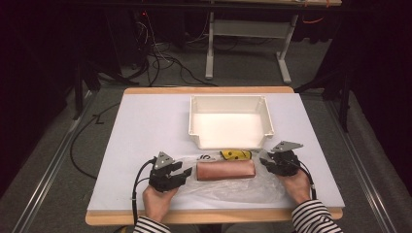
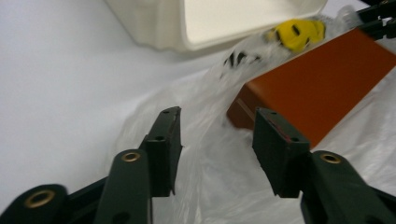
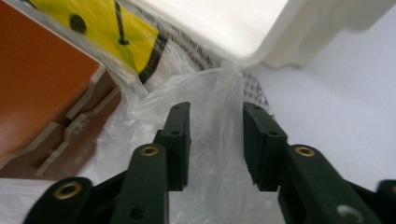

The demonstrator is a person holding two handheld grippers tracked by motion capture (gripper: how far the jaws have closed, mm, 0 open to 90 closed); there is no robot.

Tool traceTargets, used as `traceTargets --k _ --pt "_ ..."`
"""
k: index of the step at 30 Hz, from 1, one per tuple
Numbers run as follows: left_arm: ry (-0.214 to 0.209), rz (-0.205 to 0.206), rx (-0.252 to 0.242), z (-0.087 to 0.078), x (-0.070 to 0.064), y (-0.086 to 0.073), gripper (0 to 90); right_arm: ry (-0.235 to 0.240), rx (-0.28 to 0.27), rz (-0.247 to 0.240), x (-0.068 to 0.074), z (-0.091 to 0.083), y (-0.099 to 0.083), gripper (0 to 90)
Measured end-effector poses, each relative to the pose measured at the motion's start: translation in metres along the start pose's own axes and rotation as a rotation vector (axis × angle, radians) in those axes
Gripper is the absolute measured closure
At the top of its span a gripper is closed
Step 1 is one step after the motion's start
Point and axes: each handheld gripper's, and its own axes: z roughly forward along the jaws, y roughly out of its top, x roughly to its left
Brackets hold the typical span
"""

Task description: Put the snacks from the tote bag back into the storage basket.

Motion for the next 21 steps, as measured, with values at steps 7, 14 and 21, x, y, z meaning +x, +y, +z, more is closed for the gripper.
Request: traceTargets --k 7,14,21 --pt "0.046 0.013 0.03 0.005 -0.006 0.023 41.4 0.02 -0.068 0.0 0.003 -0.017 0.012 52.7" --pt "0.106 -0.024 0.169 0.05 0.013 0.01 37.2 0.017 0.001 0.024 -0.002 0.001 0.013 51.9" --pt "0.161 0.069 0.195 0.06 0.006 0.003 49.6 0.07 0.055 0.007 0.002 0.015 0.009 65.0"
